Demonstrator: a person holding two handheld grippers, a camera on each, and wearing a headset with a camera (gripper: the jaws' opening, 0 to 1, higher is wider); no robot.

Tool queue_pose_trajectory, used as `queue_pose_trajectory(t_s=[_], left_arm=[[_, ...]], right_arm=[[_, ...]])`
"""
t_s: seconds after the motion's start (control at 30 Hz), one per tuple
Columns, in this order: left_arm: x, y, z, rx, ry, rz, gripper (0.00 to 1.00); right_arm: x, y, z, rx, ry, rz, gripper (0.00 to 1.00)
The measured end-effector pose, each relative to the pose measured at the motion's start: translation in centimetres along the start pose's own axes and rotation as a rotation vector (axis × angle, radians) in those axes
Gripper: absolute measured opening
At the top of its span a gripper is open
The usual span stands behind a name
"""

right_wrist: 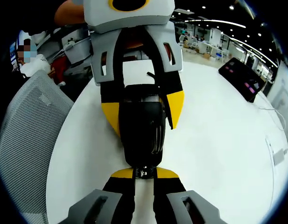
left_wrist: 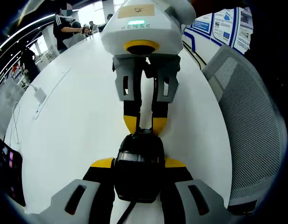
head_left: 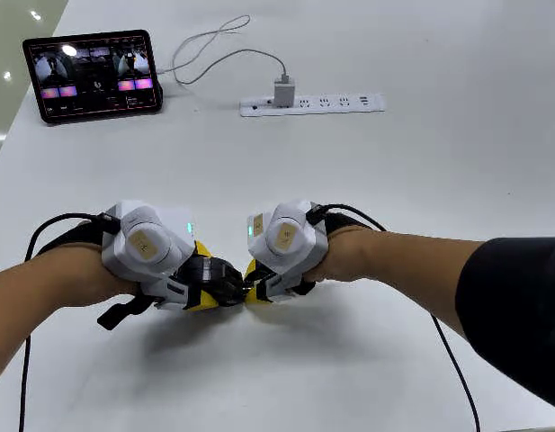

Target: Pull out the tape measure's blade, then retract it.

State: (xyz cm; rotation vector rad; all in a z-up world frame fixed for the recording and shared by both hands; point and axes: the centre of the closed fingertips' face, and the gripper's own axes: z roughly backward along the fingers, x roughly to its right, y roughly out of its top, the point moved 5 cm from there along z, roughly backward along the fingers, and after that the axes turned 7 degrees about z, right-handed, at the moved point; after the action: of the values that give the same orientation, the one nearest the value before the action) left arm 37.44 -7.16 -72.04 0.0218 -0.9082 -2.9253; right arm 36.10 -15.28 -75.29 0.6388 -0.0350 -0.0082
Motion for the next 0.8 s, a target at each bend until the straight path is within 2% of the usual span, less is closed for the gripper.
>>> queue_pose_trajectory(t_s=[0.1,0.23,0.33,0.47,0.6,0.8], left_arm=[[0.02,-0.01,0.0,0.004,0.003,0.004,0.32],[0.0,-0.05,0.02,0.003,0.002,-0.002,0.32],[0.04,-0.01,0.03,0.001,0.001,-0.006,0.32],[0.1,-0.06,0.08,-0.012,0.002,-0.018,0.32],[0.04,-0.06,0.07,-0.009,-0.004,-0.018,0.32],[0.06,-0.06,0.07,-0.012,-0.002,-0.017,0.32]], right_arm=[[-0.06,-0.03,-0.01,-0.003,-0.001,0.045,0.09],[-0.02,-0.06,0.04,-0.001,-0.002,0.029,0.08],[-0.02,-0.14,0.09,0.009,-0.008,-0.016,0.09],[-0.22,-0.29,0.16,0.023,-0.023,0.003,0.09],[-0.3,-0.37,0.16,0.041,-0.039,-0.014,0.09],[-0.27,-0.39,0.2,0.034,-0.042,0.008,0.09]])
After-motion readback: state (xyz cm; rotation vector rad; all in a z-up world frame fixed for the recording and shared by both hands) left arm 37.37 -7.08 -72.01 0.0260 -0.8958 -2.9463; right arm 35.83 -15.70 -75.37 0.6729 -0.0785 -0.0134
